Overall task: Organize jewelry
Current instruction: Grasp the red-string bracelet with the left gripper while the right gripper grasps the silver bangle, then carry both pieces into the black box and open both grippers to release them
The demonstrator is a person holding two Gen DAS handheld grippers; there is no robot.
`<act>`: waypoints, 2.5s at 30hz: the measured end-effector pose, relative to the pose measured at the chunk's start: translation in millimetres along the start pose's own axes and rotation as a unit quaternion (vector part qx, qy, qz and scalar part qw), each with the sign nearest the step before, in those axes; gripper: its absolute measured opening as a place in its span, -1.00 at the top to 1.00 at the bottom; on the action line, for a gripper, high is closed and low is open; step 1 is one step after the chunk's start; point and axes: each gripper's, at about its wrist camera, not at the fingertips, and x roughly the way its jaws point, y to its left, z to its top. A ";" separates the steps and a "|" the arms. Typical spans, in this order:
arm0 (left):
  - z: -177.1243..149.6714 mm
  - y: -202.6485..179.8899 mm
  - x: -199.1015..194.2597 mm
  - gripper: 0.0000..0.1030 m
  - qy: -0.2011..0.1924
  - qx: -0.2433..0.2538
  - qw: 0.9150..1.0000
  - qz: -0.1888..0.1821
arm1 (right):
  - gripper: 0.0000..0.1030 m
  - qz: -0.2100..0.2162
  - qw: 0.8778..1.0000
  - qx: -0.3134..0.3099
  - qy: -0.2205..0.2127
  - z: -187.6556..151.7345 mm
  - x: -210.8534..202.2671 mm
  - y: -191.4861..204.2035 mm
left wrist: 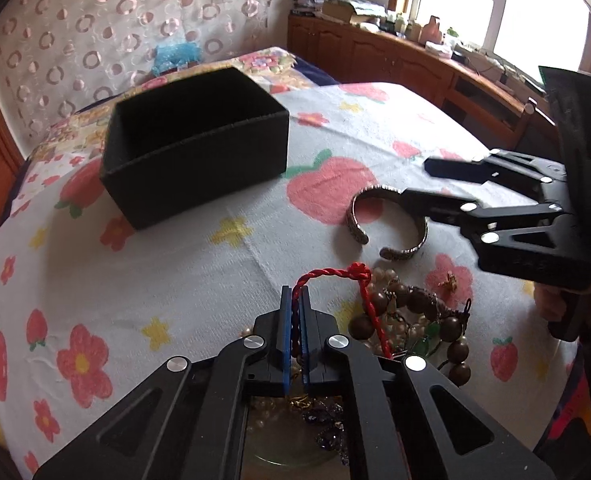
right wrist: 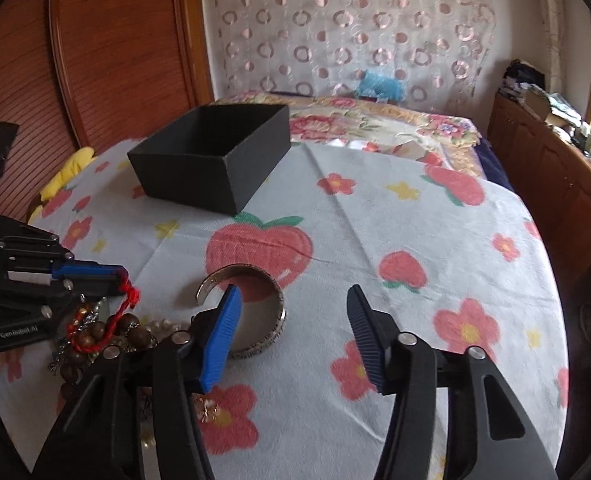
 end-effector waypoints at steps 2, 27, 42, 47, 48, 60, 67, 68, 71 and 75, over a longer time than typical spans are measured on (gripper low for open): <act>1.6 2.3 -8.8 0.96 -0.017 -0.003 1.000 0.009 | 0.10 0.003 1.000 -0.006 0.009 1.6 4.8 0.3; 55.8 74.9 -52.9 0.96 -0.117 -0.067 0.990 0.040 | 0.89 0.010 0.997 -0.065 -0.041 39.9 -12.8 3.4; 88.4 104.8 -36.6 0.96 -0.112 -0.069 0.990 0.045 | 0.89 0.047 0.990 -0.097 -0.086 131.3 23.4 27.7; 93.9 114.9 -25.5 0.96 -0.107 -0.070 0.991 0.046 | 0.89 0.068 0.989 -0.114 -0.062 134.4 46.7 41.0; 94.3 115.8 -23.4 0.96 -0.105 -0.071 0.991 0.046 | 0.88 0.069 0.989 -0.118 -0.055 134.5 51.3 42.4; 106.8 111.1 4.5 0.96 -0.082 -0.065 0.994 0.036 | 0.76 0.073 0.992 -0.086 -0.062 132.1 47.2 20.0; 117.9 109.7 24.7 0.89 -0.069 -0.061 0.995 0.031 | 0.75 0.060 0.993 -0.080 -0.064 127.7 38.4 9.8; 117.4 110.4 27.5 0.68 -0.064 -0.065 0.995 0.037 | 0.75 0.058 0.993 -0.080 -0.065 127.2 36.6 8.6; 113.0 110.3 25.8 0.42 -0.067 -0.065 0.995 0.038 | 0.75 0.052 0.993 -0.077 -0.072 123.5 26.0 7.3; 112.1 111.5 18.4 0.39 -0.074 -0.075 0.994 0.034 | 0.75 0.046 0.993 -0.073 -0.074 114.3 13.3 8.5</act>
